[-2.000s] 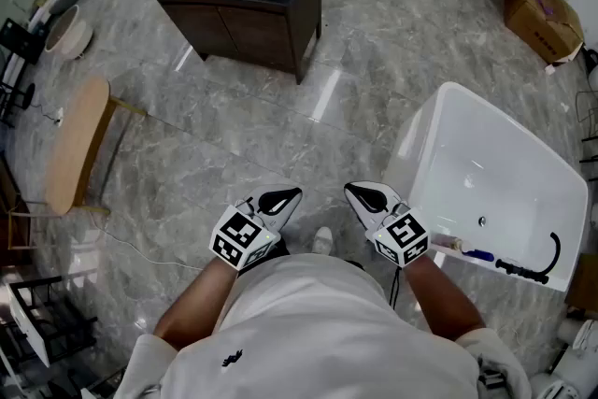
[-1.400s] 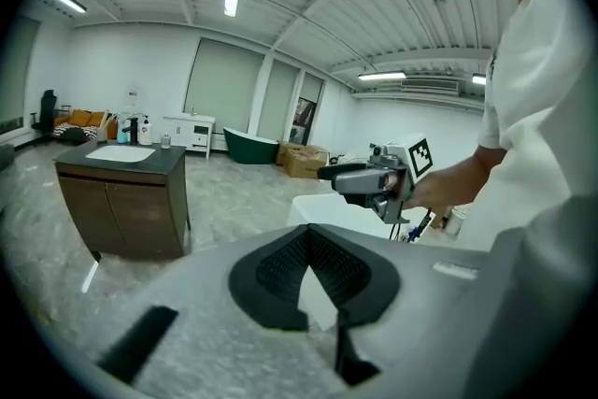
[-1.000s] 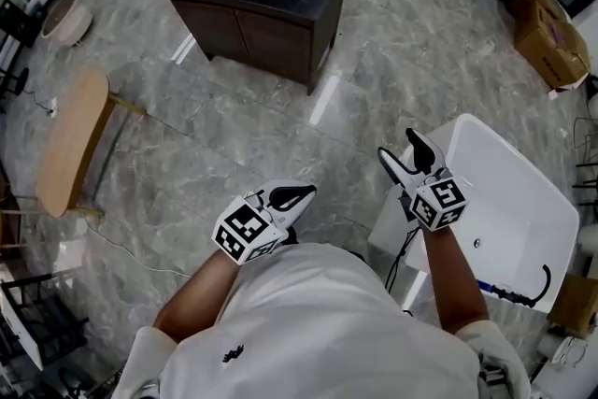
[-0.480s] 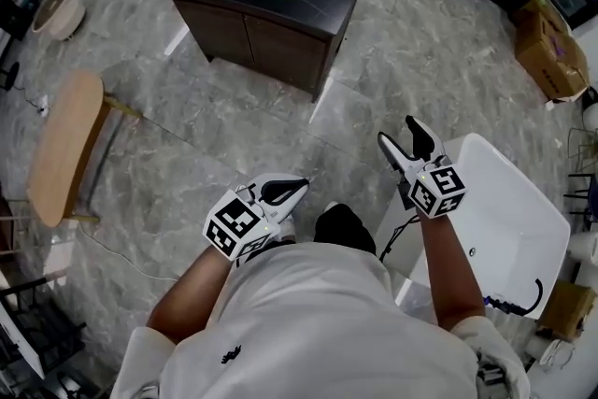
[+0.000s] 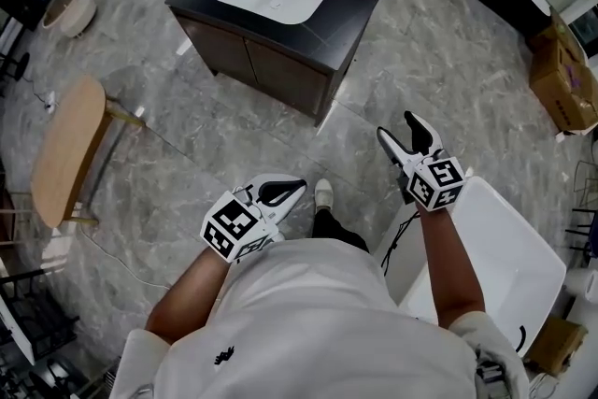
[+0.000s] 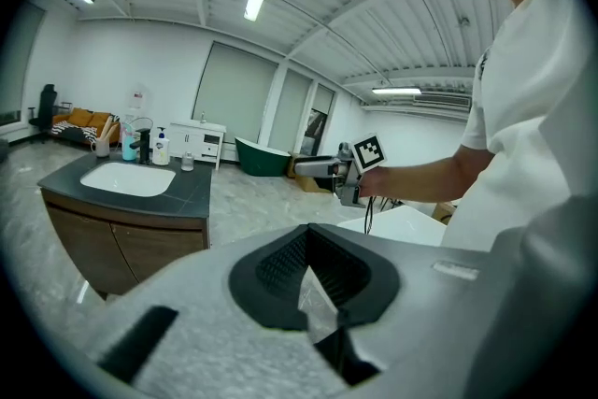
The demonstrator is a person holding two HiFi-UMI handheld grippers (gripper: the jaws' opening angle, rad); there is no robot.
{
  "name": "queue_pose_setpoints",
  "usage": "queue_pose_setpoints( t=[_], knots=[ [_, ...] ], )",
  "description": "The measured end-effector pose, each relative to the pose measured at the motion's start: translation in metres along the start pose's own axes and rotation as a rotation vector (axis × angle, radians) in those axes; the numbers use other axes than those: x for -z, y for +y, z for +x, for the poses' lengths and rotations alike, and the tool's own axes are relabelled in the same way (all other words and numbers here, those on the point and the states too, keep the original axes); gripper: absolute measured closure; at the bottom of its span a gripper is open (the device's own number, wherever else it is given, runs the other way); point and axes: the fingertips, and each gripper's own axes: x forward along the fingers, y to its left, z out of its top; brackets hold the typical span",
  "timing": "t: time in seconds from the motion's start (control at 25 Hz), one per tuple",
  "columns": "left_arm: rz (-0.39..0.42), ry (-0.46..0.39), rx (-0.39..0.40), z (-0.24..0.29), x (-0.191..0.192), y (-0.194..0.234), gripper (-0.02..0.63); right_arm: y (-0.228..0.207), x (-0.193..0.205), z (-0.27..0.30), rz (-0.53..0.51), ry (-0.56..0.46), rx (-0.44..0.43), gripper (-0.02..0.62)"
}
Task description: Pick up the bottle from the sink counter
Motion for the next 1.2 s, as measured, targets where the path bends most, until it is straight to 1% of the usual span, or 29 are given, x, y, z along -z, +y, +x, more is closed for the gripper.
queue_pose_setpoints(
  t=[0.16, 0.32, 0.48, 0.64, 0.76, 0.88, 1.04, 1.2],
  knots=[
    [-0.006, 0.000, -0.040, 0.039, -0.035, 0.029, 0.600, -0.051, -0.015, 0.032, -0.007, 0.011, -0.038, 0.265],
    [-0.002, 0.001, -0.071, 0.076, -0.065, 0.055, 0.600, -0.090, -0.019, 0.066, -0.022, 0.026, -0.084, 0.267],
    [-0.004, 0.003, -0.095, 0.102, -0.084, 0.078, 0.600, -0.116, -0.018, 0.099, -0.021, 0.035, -0.119, 0.267],
    [-0.005, 0.009, -0.086, 0.116, -0.095, 0.097, 0.600, -0.128, -0.018, 0.129, -0.016, 0.043, -0.131, 0.268],
    [-0.016, 0.007, -0.062, 0.119, -0.098, 0.116, 0.600, -0.134, -0.020, 0.150, -0.008, 0.051, -0.120, 0.270],
    [-0.045, -0.022, -0.023, 0.114, -0.106, 0.143, 0.600, -0.139, -0.024, 0.175, -0.006, 0.057, -0.090, 0.270],
    [0.002, -0.018, 0.008, 0.095, -0.117, 0.183, 0.600, -0.142, -0.028, 0.210, -0.004, 0.074, -0.027, 0.272],
    [0.024, -0.002, 0.042, 0.071, -0.126, 0.227, 0.600, -0.137, -0.039, 0.251, -0.012, 0.082, 0.023, 0.273]
  ],
)
